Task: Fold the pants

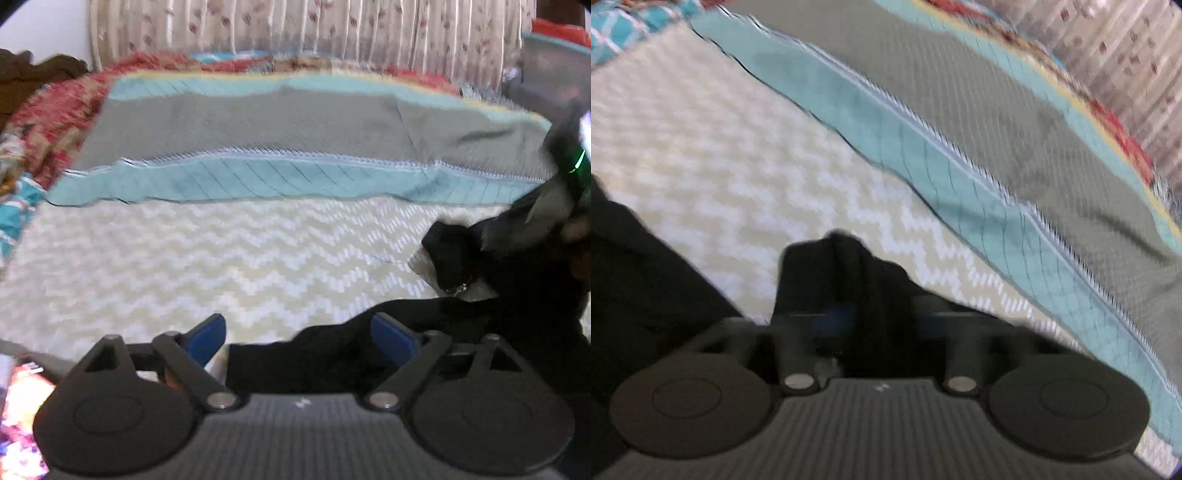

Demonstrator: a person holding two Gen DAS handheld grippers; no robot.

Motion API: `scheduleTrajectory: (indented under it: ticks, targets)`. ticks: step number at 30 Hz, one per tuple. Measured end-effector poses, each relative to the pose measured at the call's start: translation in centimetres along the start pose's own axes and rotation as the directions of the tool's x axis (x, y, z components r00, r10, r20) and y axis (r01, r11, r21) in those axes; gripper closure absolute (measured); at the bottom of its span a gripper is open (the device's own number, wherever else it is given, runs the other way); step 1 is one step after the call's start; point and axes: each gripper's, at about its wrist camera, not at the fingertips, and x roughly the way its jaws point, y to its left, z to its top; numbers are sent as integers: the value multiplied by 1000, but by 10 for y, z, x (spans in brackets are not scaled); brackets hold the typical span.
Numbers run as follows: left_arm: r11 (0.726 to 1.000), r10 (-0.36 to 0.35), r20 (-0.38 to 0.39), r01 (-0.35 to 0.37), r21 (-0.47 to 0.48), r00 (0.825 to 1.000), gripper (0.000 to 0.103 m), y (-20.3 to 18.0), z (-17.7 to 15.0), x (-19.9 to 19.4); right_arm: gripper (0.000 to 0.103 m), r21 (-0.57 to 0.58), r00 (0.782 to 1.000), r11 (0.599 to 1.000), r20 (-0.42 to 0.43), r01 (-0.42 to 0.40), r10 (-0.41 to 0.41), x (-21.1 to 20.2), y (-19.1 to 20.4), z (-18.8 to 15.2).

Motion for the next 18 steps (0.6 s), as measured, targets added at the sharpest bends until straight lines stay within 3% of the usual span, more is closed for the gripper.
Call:
scheduleTrajectory:
  ticks: [2, 5, 6, 7, 8, 9, 11, 14, 16, 18]
  targets:
    - [999, -34, -26, 35, 37, 999, 19, -17, 2, 15, 93, 164, 994, 986, 111, -8, -10, -25, -39, 5]
    - [992, -41, -47, 46, 114, 998, 20, -42, -2, 26, 94, 423, 967, 906, 219, 23, -127, -79, -123, 6]
    - [989, -42, -56, 49, 137, 998, 23, -48, -3, 30, 94, 498, 949, 866, 254, 38, -188, -102, -156, 2]
    - [986, -31, -72, 43, 160, 997, 31, -56, -5, 34, 94, 564, 926, 823, 276, 60, -257, -127, -188, -6]
    - [984, -14, -95, 30, 177, 995, 56, -60, -6, 40, 94, 619, 905, 781, 282, 83, -320, -148, -213, -15]
    - [984, 8, -127, 15, 179, 992, 76, -63, -5, 48, 93, 691, 878, 716, 277, 101, -391, -172, -244, -30]
    - [991, 30, -136, -11, 134, 990, 86, -62, -2, 54, 93, 813, 840, 570, 225, 117, -493, -209, -296, -69]
    - [1000, 18, -73, -17, 13, 997, 91, -51, 10, 43, 93, 908, 815, 392, 113, 146, -568, -240, -340, -135]
    - [998, 40, 1, -40, -51, 999, 91, -42, 20, 33, 94, 941, 811, 293, 35, 170, -583, -247, -357, -181]
    - [994, 34, 48, -29, -109, 998, 91, -36, 28, 26, 93, 962, 834, 190, -61, 195, -548, -239, -366, -223]
